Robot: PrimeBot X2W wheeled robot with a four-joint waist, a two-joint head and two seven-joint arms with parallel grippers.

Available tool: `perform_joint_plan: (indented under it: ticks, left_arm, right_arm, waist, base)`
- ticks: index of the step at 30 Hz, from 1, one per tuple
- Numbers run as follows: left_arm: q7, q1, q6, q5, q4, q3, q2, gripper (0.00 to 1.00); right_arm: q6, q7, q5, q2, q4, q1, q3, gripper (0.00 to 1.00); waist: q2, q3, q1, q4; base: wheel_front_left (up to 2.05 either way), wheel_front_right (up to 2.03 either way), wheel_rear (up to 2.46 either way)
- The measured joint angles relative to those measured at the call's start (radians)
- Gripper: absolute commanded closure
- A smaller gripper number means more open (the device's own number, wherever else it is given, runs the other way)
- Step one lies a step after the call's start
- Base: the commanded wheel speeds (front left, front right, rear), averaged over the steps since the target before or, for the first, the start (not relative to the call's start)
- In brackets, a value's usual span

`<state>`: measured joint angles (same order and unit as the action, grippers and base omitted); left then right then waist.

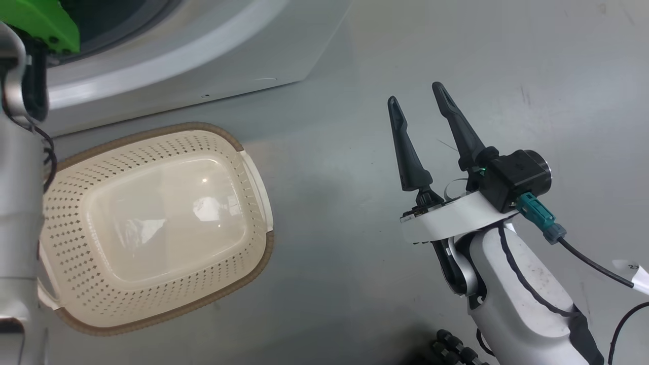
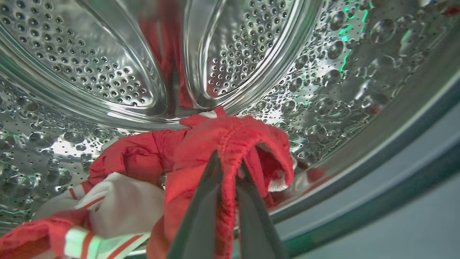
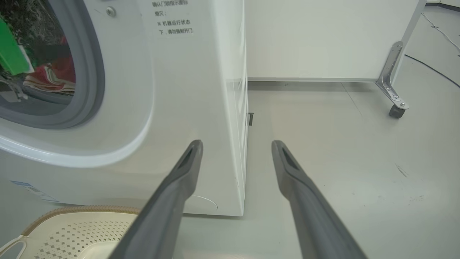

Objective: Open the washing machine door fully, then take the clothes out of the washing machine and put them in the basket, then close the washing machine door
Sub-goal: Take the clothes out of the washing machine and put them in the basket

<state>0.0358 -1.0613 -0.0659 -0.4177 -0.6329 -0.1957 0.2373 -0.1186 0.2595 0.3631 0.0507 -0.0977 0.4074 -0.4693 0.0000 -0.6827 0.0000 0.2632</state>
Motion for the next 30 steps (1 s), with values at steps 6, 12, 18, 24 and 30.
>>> perform_joint_plan:
  ticks: [6, 12, 18, 24, 30]
  left_arm:
    - [0.102, 0.081, 0.012, 0.028, 0.024, -0.014, -0.013, 1.00]
    - [0.184, 0.172, 0.031, 0.040, 0.043, -0.024, -0.036, 1.00]
    - [0.209, 0.246, 0.043, 0.040, 0.089, -0.024, -0.065, 1.00]
    - [0.216, 0.315, 0.052, 0.040, 0.157, -0.002, -0.068, 1.00]
    - [0.217, 0.356, 0.062, 0.040, 0.251, 0.012, -0.071, 1.00]
  right_arm:
    - [0.000, 0.000, -0.018, 0.000, -0.030, 0.000, 0.005, 0.00]
    - [0.000, 0.000, -0.044, 0.002, -0.060, -0.002, 0.016, 0.00]
    - [0.000, 0.000, -0.055, 0.004, -0.085, -0.012, 0.042, 0.00]
    - [0.000, 0.000, -0.057, 0.005, -0.107, -0.043, 0.068, 0.00]
    - [0.002, 0.000, -0.057, 0.006, -0.120, -0.070, 0.091, 0.00]
  waist:
    - [0.0000, 0.038, 0.0000, -0.029]
    - [0.0000, 0.084, 0.0000, -0.058]
    - [0.0000, 0.133, 0.0000, -0.092]
    - [0.0000, 0.190, -0.0001, -0.125]
    - [0.0000, 0.252, 0.0000, -0.155]
  base:
    - [0.00, 0.00, 0.00]
    - [0.00, 0.00, 0.00]
    - [0.00, 0.00, 0.00]
    - [0.00, 0.00, 0.00]
    - [0.00, 0.00, 0.00]
